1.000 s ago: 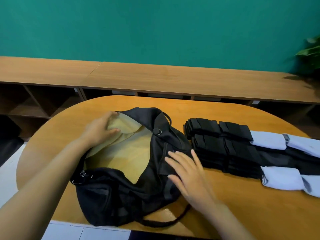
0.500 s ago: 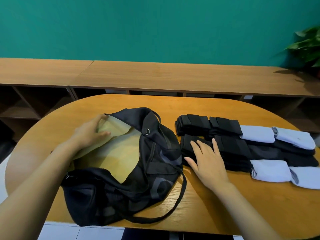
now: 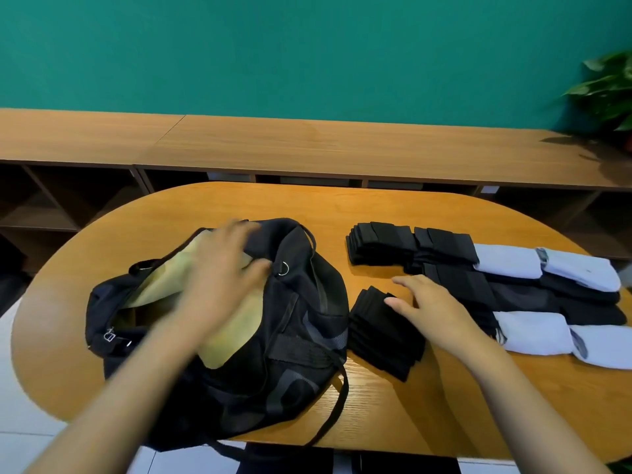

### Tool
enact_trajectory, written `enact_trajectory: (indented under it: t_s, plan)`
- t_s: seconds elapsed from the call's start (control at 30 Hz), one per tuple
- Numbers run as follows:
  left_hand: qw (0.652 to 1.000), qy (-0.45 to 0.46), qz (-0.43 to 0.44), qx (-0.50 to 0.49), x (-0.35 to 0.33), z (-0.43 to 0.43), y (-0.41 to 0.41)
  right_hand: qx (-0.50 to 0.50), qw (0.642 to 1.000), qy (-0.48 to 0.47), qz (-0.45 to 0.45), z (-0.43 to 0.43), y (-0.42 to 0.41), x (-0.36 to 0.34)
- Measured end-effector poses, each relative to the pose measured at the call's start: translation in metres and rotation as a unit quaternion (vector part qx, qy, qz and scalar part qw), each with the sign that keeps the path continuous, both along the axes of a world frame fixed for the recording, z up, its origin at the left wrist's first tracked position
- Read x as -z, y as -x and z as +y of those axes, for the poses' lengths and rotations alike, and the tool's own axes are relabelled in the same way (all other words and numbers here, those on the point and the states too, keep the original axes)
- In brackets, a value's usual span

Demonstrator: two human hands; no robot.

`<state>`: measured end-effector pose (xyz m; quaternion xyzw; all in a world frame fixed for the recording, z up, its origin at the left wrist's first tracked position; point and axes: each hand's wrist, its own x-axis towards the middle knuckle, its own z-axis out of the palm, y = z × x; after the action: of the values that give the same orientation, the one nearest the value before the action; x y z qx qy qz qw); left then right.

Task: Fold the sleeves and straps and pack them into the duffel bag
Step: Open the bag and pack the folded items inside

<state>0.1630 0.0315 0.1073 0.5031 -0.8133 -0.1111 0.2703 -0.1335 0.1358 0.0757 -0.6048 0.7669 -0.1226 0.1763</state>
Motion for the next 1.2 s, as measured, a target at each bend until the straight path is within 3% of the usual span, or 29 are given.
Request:
enact_trajectory:
  t_s: [0.03,0.1,0.17,0.23,0.37,0.57,0.73,0.87,0.97,1.07,1.13,1.2]
  plan:
    - [0.997,0.014,-0.006,0.071,-0.002,0.027,0.023,-0.010,0.999,-0.031,-0.023,-0.005,0.003,0.000]
    - [0.976,0.032,-0.131,0.168,0.016,0.067,0.065,-0.032,0.994,-0.083,-0.059,-0.014,0.004,0.000]
    - [0.947,0.076,-0.254,0.183,0.045,0.086,0.093,-0.051,0.988,-0.124,-0.078,-0.021,0.002,-0.003]
    - [0.932,0.080,-0.315,0.162,0.063,0.090,0.104,-0.055,0.982,-0.159,-0.087,-0.025,-0.001,-0.004]
    - [0.943,0.183,-0.244,0.135,0.092,0.088,0.109,-0.025,0.970,-0.226,-0.081,-0.030,0.003,0.000]
    - [0.945,0.218,-0.215,0.113,0.109,0.087,0.106,0.005,0.951,-0.272,-0.145,-0.022,0.006,0.012]
    - [0.946,0.209,-0.225,0.106,0.116,0.088,0.105,0.021,0.932,-0.245,-0.268,-0.007,0.003,0.020]
    - [0.946,0.221,-0.204,0.119,0.109,0.088,0.107,0.050,0.944,-0.194,-0.261,-0.001,0.006,0.016]
    - [0.952,0.194,-0.172,0.159,0.070,0.084,0.098,0.058,0.957,-0.132,-0.253,0.001,0.009,-0.016]
    - [0.968,0.199,-0.131,0.080,0.024,0.051,0.052,0.062,0.961,-0.053,-0.265,-0.005,-0.002,-0.056]
    - [0.983,0.125,-0.130,-0.022,0.006,0.012,0.003,0.042,0.949,-0.015,-0.312,-0.014,-0.025,-0.075]
    - [0.977,-0.015,-0.174,-0.123,0.004,-0.033,-0.051,0.017,0.929,-0.021,-0.368,-0.032,-0.059,-0.080]
